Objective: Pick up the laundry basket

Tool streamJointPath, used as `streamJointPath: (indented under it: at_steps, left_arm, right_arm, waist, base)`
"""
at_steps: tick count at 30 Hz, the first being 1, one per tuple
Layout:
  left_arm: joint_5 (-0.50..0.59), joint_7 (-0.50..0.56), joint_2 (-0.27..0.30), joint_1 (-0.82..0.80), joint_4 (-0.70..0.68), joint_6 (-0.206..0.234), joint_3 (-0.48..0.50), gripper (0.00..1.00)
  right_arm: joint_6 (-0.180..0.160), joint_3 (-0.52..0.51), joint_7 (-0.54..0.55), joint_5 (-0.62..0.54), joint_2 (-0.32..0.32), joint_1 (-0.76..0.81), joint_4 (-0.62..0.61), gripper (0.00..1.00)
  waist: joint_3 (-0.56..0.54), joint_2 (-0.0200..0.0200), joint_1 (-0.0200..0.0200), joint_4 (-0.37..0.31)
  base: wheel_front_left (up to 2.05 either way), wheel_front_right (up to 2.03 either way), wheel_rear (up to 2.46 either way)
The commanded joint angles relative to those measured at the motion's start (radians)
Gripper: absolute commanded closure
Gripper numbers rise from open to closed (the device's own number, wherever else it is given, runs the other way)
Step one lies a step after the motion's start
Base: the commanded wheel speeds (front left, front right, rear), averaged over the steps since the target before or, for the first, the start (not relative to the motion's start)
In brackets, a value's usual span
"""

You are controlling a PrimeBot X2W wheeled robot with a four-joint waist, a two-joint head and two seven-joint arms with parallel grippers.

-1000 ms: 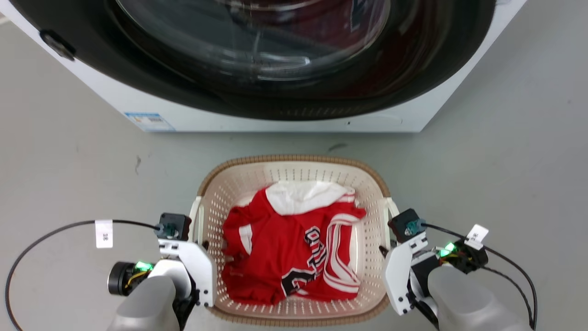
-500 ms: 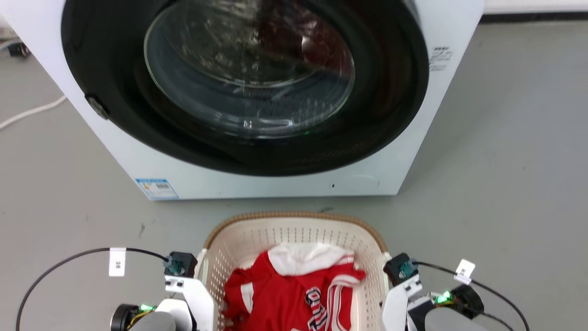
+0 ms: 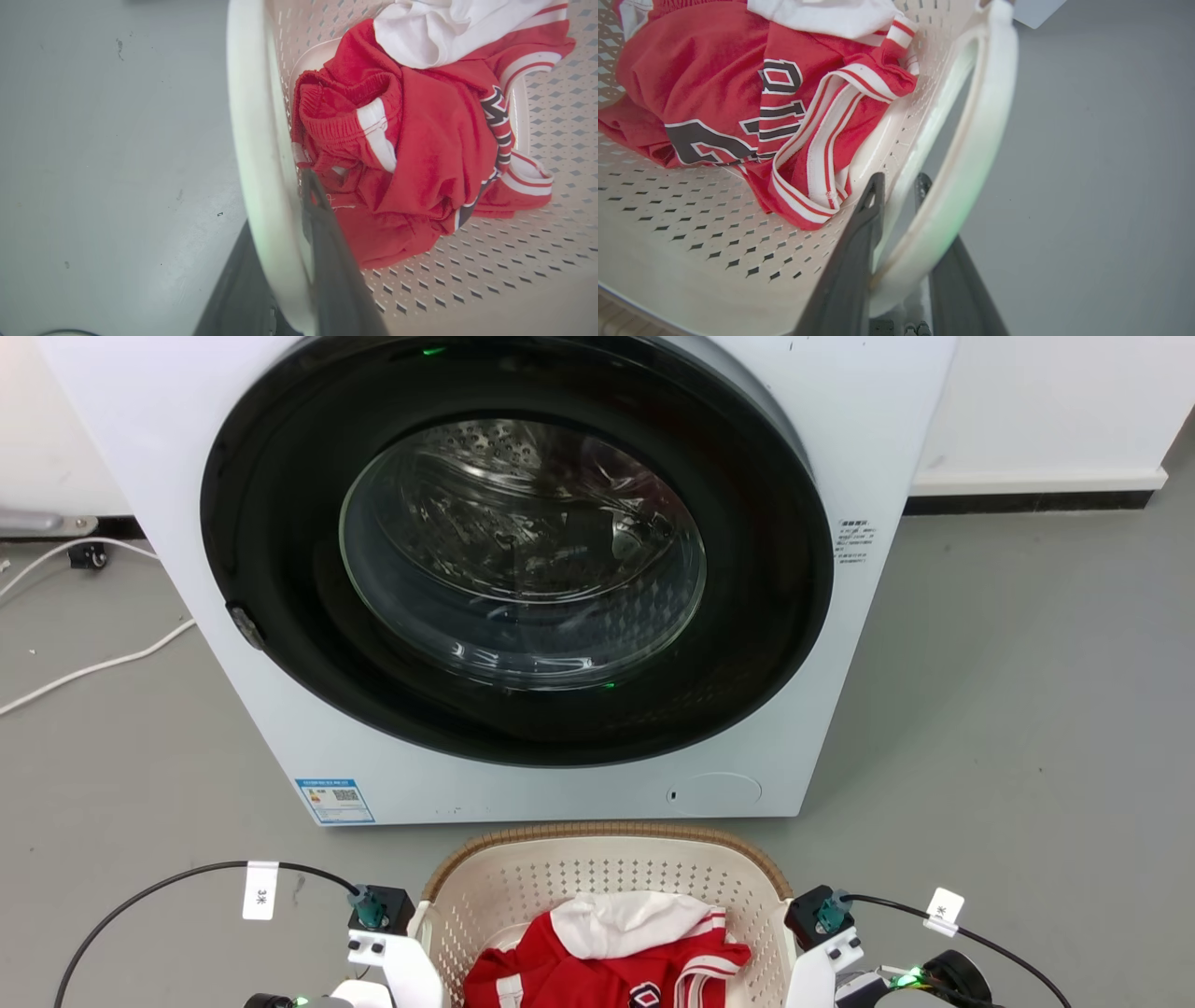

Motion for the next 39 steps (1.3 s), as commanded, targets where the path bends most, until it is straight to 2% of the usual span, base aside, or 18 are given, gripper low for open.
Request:
streamJointPath:
  at_steps: [1,17,39]
  left_arm:
    - [0.000,0.004,0.002,0.009,-0.007,-0.004,-0.005,1.00]
    - [-0.115,0.107,0.017,0.008,-0.020,-0.005,-0.112,1.00]
    - [-0.204,0.096,0.004,-0.014,-0.002,-0.005,-0.203,1.00]
  right_arm:
    - [0.011,0.005,-0.005,0.000,-0.002,0.006,-0.011,1.00]
    - [0.007,0.098,0.040,0.124,-0.033,0.014,-0.019,1.00]
    - [0.007,0.168,0.036,0.208,-0.032,-0.017,-0.008,1.00]
  waist:
    - [-0.006,-0.0001,0.0001,0.000]
    - [-0.069,-0.0001,0.0001,0.000]
    - [-0.086,-0.0001,0.0001,0.008]
  base:
    - [0.00,0.00,0.00]
    - [0.00,0.00,0.00]
    - [0.00,0.00,0.00]
